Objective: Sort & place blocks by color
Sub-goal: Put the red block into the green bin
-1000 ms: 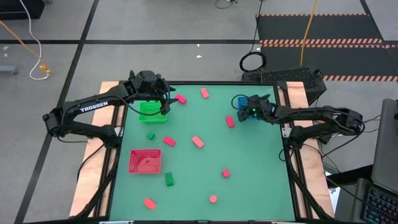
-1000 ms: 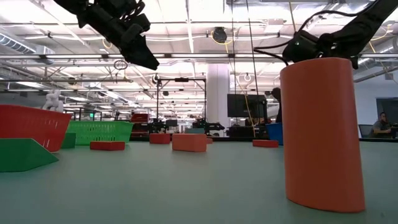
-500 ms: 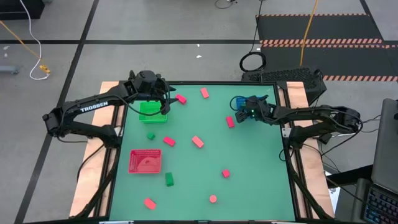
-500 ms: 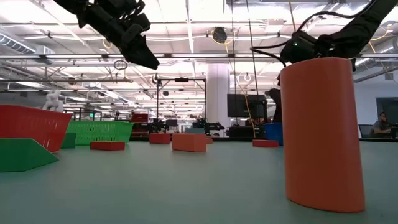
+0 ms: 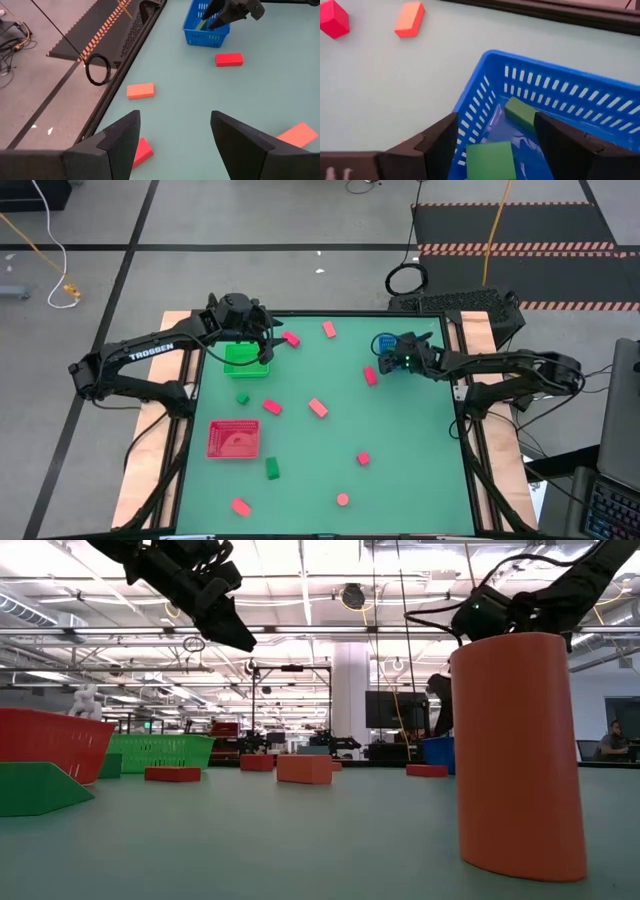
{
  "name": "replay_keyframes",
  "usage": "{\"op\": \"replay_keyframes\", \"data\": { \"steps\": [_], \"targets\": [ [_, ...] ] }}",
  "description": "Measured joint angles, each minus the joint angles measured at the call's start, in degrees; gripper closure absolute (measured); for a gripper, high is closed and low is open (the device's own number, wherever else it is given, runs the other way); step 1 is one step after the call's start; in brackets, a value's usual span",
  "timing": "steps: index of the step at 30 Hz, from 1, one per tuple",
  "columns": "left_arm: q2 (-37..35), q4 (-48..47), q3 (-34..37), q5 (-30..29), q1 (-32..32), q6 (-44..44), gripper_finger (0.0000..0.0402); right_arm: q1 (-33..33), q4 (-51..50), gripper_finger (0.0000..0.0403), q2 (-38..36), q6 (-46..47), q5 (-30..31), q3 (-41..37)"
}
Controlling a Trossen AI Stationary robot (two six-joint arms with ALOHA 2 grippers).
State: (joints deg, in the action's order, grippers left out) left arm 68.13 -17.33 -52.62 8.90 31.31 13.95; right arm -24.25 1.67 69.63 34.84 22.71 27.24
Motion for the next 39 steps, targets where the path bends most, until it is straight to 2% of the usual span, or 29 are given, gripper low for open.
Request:
{"op": "replay_keyframes", "data": {
  "steps": [8, 15, 19, 24, 31, 39],
  "targets": [
    [-0.01, -0.01, 0.02, -0.11, 0.0, 0.14, 0.0158, 2.86, -0.79, 0.0149, -2.15, -3.04, -0.2, 4.56],
    [0.01, 0.01, 0.0, -4.51, 0.0, -1.14, 0.0158, 8.91, -0.25, 0.0149, 0.95, -10.13, 2.47, 12.83],
    [-0.01, 0.07, 0.01, -5.35, 0.0, -1.23, 0.0158, 11.35, 1.22, 0.0149, 7.11, -16.55, 4.43, 18.73],
    [0.01, 1.12, -0.01, -7.47, 0.0, -1.96, 0.0158, 11.78, 7.37, 0.0149, 19.2, -26.3, 3.36, 26.3],
    [0.01, -0.07, -0.01, -7.47, 0.31, -1.89, 0.0158, 8.58, 13.29, 0.0149, 34.45, -34.89, -5.26, 36.62],
    [0.01, -2.19, -0.01, -7.63, 2.03, 1.11, 0.0158, 4.37, 14.87, 0.0149, 44.72, -36.16, -14.18, 44.68]
  ]
}}
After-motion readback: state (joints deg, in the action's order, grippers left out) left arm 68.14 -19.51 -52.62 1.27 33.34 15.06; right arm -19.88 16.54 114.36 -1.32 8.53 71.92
